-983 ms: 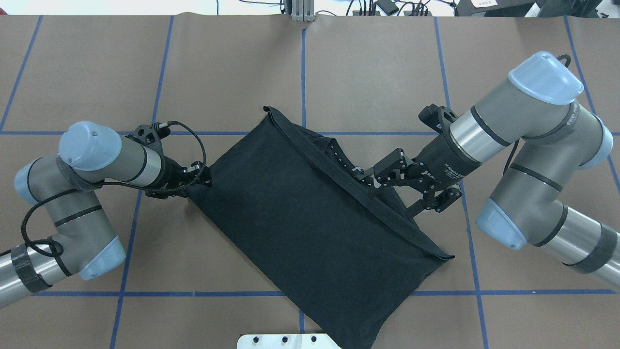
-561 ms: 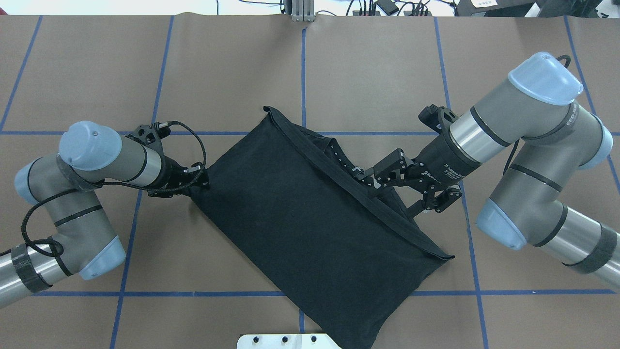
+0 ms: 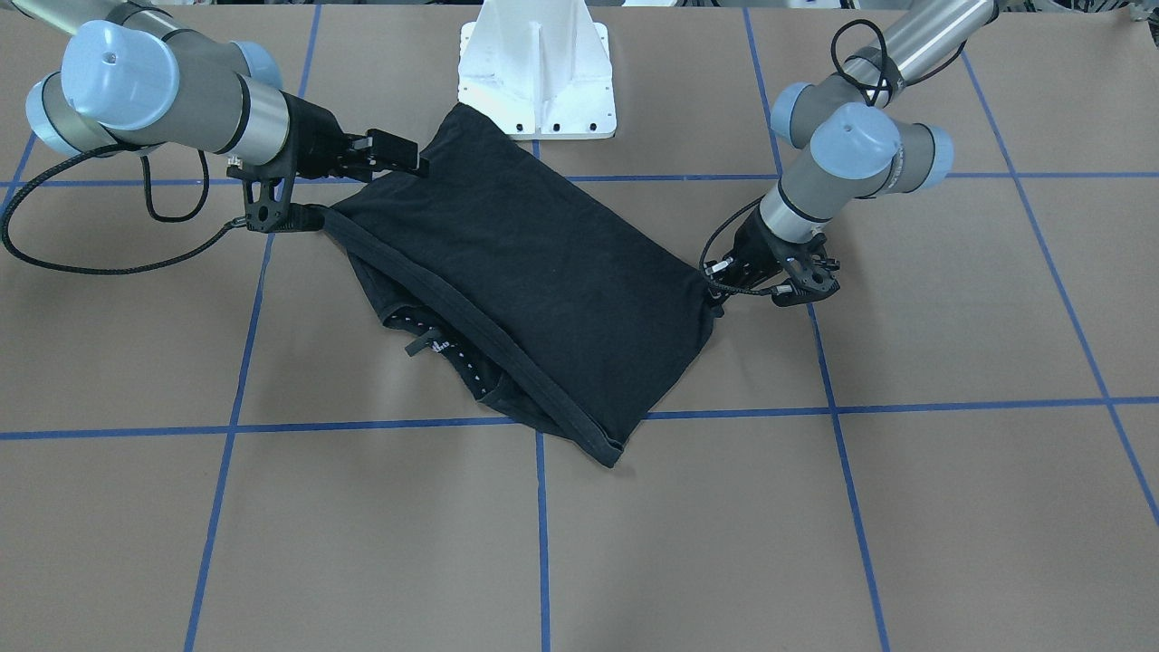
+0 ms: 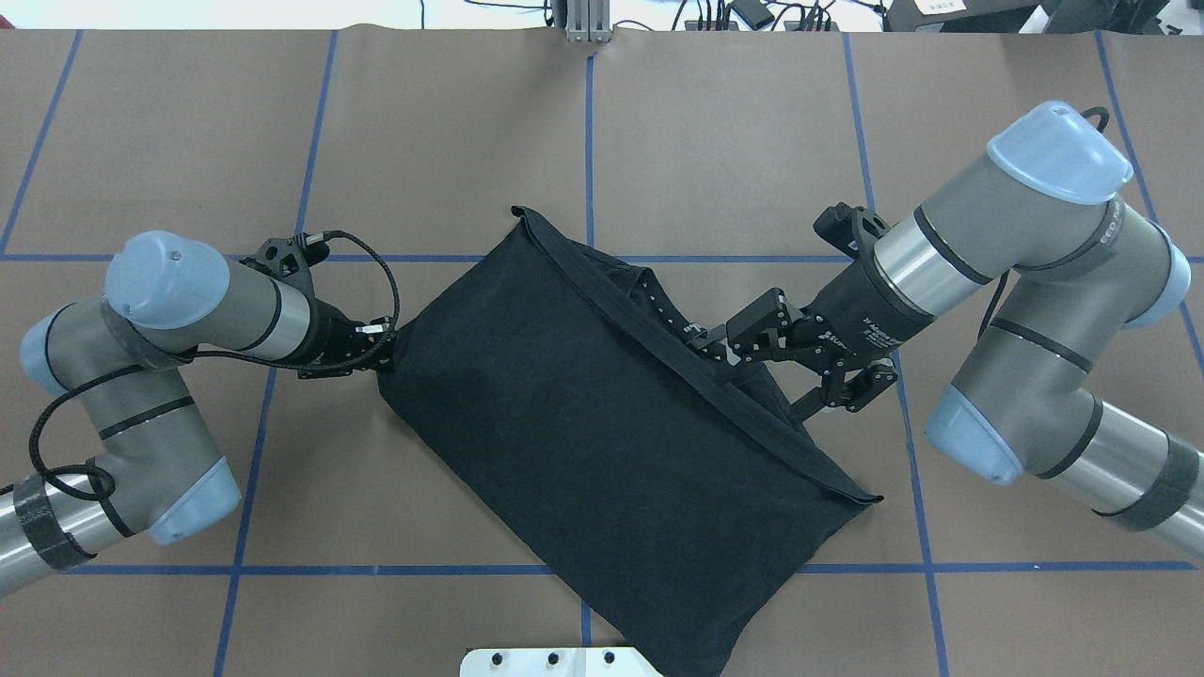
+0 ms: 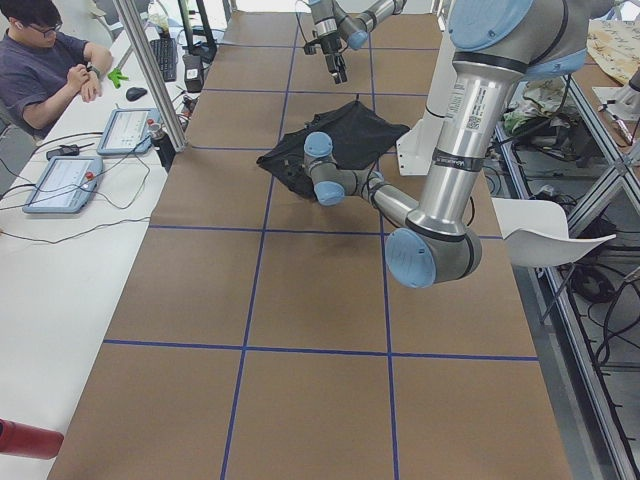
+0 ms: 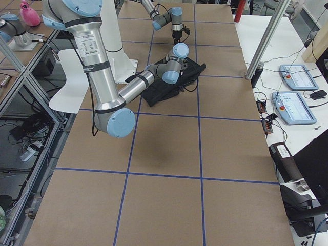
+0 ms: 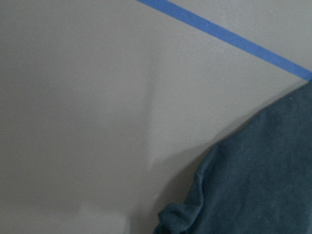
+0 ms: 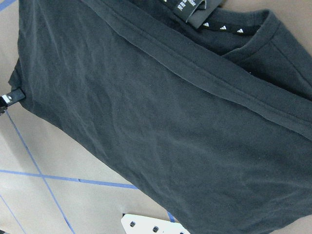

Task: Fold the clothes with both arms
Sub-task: 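Pull the held corner away from the robot with the left gripper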

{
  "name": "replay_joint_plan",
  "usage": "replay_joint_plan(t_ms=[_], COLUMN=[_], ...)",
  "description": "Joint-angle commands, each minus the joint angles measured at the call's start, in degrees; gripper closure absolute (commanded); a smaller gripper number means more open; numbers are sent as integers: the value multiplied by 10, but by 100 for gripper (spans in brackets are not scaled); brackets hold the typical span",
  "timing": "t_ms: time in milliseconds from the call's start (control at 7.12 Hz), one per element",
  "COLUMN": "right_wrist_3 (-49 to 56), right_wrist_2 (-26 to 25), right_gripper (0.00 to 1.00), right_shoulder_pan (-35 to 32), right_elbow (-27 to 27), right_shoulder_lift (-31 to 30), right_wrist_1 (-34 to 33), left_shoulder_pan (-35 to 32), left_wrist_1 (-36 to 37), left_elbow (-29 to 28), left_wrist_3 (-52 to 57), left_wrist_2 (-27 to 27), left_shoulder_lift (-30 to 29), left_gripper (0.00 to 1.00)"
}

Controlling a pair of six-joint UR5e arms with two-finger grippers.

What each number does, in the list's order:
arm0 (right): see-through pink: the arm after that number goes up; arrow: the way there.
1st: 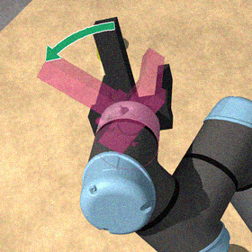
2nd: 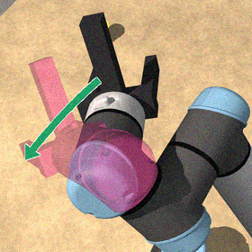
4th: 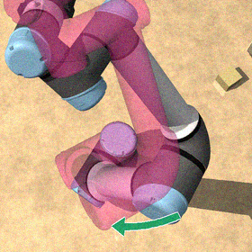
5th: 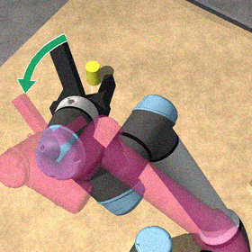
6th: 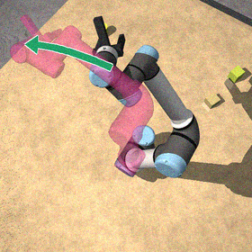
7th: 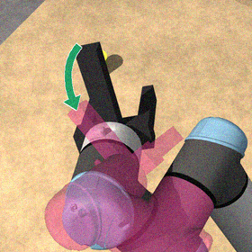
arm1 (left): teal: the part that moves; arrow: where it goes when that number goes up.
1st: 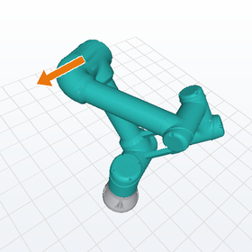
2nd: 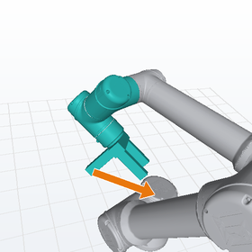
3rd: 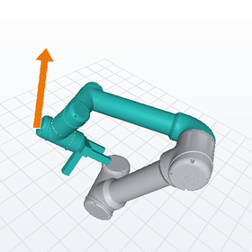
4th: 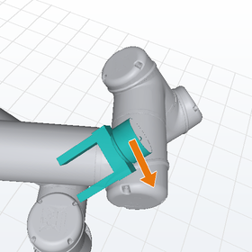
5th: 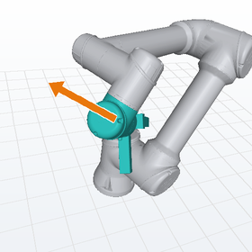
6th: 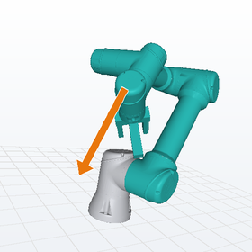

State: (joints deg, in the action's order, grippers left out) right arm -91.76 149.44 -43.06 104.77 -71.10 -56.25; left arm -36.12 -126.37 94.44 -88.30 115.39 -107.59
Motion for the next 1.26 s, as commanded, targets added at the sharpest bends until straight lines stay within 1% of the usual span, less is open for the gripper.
replay_joint_plan(t_ms=[0, 281, 421, 561, 842, 1123], right_wrist_3=[0, 0, 1, 1, 1, 1], right_wrist_2=[0, -6, -6, -6, -8, -8], right_gripper=[0, 0, 0, 0, 0, 0], right_shoulder_pan=[0, -8, -12, -18, -20, -23], right_elbow=[0, 2, 0, 1, 1, 1], right_shoulder_lift=[0, -2, -2, -2, 0, 0], right_wrist_1=[0, 0, 0, 0, 0, 0], left_shoulder_pan=[-8, -40, -55, -63, -77, -98], left_wrist_1=[43, 45, 44, 44, 44, 39], left_elbow=[8, -1, -27, -77, -182, -258], left_wrist_3=[1, 5, 8, 8, 8, 8], left_wrist_2=[-1, -2, -2, -3, -18, -18], left_shoulder_lift=[-5, -11, -28, -66, -164, -242], left_gripper=[100, 100, 100, 100, 100, 100])
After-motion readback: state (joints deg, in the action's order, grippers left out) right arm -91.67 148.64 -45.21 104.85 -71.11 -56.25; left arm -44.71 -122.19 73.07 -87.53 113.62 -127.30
